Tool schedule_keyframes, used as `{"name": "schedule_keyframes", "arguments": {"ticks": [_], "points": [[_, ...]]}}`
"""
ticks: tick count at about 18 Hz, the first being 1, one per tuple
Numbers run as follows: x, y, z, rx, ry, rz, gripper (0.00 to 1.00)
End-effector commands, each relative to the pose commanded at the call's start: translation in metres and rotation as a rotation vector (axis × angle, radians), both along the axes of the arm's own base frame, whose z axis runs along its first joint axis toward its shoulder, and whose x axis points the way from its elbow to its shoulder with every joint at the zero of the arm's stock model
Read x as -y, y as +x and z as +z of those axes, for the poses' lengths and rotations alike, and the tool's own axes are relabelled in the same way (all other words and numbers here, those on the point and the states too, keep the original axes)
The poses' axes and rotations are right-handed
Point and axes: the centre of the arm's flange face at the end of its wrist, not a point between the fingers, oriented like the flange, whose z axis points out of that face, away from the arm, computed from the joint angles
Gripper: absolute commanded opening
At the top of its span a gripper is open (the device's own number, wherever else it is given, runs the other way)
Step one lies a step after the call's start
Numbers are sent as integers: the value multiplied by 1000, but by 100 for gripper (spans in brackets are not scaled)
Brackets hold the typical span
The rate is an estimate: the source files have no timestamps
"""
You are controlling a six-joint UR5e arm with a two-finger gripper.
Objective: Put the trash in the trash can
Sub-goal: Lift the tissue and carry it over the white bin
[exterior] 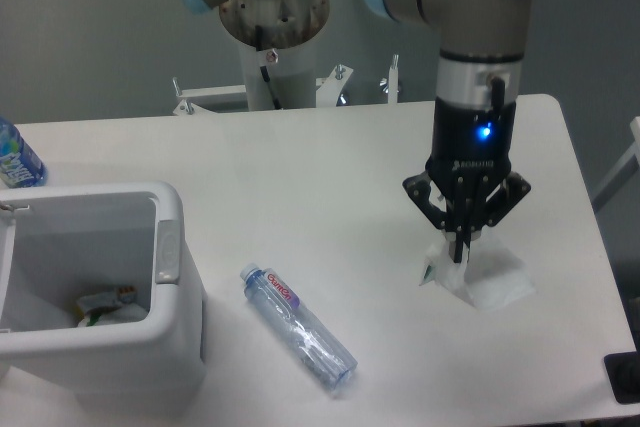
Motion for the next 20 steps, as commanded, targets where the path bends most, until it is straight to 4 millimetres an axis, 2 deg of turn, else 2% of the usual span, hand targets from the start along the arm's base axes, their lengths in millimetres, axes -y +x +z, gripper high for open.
{"name": "schedule_keyframes", "arguments": {"ticks": [3, 4, 6, 10, 12, 14, 17, 19, 20], "points": [[-12, 34, 21, 40, 51, 34, 0], [-20, 45, 23, 52, 59, 30, 0], [-44, 80, 24, 65, 63, -21, 0], [-93, 164, 23, 71, 55, -177, 0], [-107, 191, 20, 76, 50, -228, 0], [-122, 227, 17, 79, 43, -292, 0], [-135, 263, 14, 90, 39, -346, 1], [-139, 278, 13, 92, 37, -370, 9], [-141, 284, 12, 91, 35, -383, 26]]}}
